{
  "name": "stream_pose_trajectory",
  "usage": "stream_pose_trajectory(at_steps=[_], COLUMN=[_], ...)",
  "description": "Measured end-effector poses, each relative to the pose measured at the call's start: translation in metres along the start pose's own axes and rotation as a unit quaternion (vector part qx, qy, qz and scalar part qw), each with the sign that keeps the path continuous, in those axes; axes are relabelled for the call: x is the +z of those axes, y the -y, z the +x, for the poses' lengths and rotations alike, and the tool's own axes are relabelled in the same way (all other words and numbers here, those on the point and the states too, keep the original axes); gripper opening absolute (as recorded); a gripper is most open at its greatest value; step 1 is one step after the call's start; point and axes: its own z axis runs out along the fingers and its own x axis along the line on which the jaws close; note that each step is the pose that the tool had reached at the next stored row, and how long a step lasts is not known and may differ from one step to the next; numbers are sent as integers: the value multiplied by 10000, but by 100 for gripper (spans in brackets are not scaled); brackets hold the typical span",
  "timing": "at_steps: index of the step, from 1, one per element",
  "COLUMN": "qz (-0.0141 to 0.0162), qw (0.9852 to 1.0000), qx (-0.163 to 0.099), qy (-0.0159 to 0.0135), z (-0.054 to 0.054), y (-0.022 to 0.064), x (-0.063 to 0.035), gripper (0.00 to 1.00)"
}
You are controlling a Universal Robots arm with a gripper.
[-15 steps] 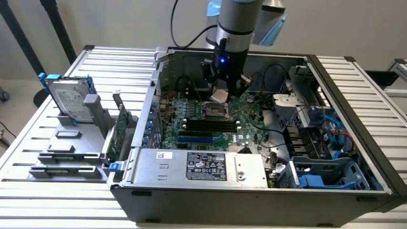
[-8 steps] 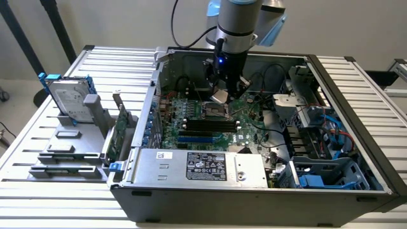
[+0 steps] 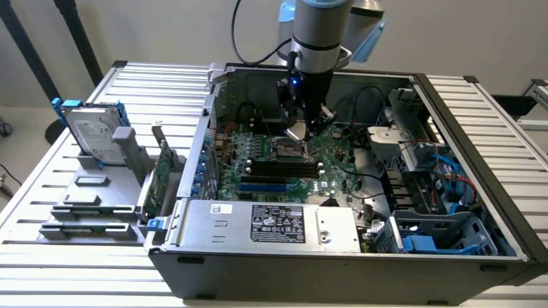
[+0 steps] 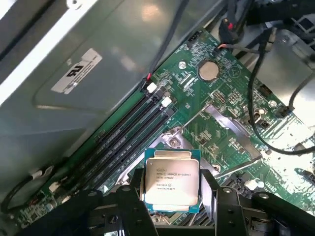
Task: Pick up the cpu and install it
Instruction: 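Place the cpu into insertion slot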
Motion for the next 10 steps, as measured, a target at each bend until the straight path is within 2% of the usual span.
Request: stream_pose_trajectory(at_steps=[3, 6, 8, 10], qz=[-16, -3, 35, 90], qw=[9997, 9988, 9979, 9970], qx=[262, 497, 639, 765], qy=[18, 12, -15, -55], z=[-1, -1, -1, -1], y=[0, 1, 1, 1], x=[7, 12, 14, 16], gripper=[55, 55, 55, 55])
